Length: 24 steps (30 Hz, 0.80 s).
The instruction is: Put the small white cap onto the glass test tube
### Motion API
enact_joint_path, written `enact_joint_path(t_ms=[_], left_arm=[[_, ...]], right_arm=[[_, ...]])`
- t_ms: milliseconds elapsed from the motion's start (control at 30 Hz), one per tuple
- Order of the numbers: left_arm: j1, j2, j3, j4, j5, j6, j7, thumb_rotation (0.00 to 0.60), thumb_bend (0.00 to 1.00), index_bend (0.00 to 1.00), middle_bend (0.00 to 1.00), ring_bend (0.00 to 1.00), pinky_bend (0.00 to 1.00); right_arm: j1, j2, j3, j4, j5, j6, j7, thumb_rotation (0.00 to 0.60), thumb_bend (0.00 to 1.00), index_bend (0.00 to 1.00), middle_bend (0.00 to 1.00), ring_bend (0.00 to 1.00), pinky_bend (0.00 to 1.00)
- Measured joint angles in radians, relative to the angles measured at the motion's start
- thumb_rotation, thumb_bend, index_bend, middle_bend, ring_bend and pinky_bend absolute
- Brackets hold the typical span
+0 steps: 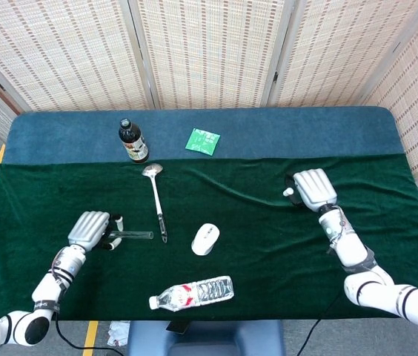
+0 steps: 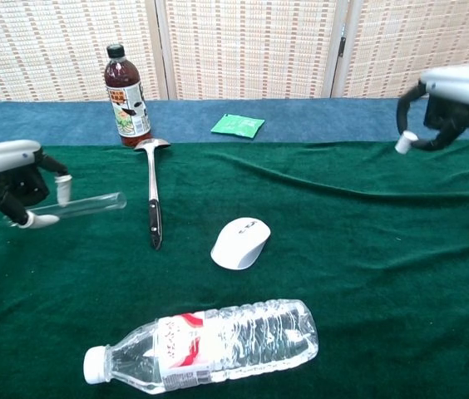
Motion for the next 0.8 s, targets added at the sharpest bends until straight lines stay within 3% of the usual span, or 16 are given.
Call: enact_joint_path(t_ms=[133, 333, 533, 800], left_arm=[[-0.02, 0.015, -0.023, -0.056, 0.018, -0.024, -0.058, 0.6, 0.48, 0.65, 0.92, 0.87, 0.83], [-0.043, 0.023, -0.051, -0.11, 0.03, -0.065, -0.167, 0.6, 0.49, 0.65, 0.92, 0.87, 0.83], [-0.07, 0.026, -0.073, -0.138, 0.036, -0.111, -0.264, 0.6, 0.5, 0.65, 0.92, 0.87, 0.83], [-0.093, 0.019, -0.077, -0.128, 0.042, -0.167, -0.369, 0.6, 0.5, 0.65, 0.92, 0.87, 0.83]], right_arm=[[-0.027, 0.106, 0.013, -0.213, -0.087, 0.074, 0.049, 0.6, 0.62, 0.63, 1.0, 1.0, 1.0], [-0.033, 0.17, 0.016, -0.396, -0.222, 0.13, 0.091, 0.6, 0.62, 0.65, 1.0, 1.0, 1.0], [0.008, 0.149, 0.013, -0.464, -0.271, 0.131, 0.083, 0.6, 0.62, 0.66, 1.0, 1.0, 1.0], [0.04, 0.087, -0.005, -0.464, -0.305, 0.125, 0.063, 0.6, 0.62, 0.67, 1.0, 1.0, 1.0]])
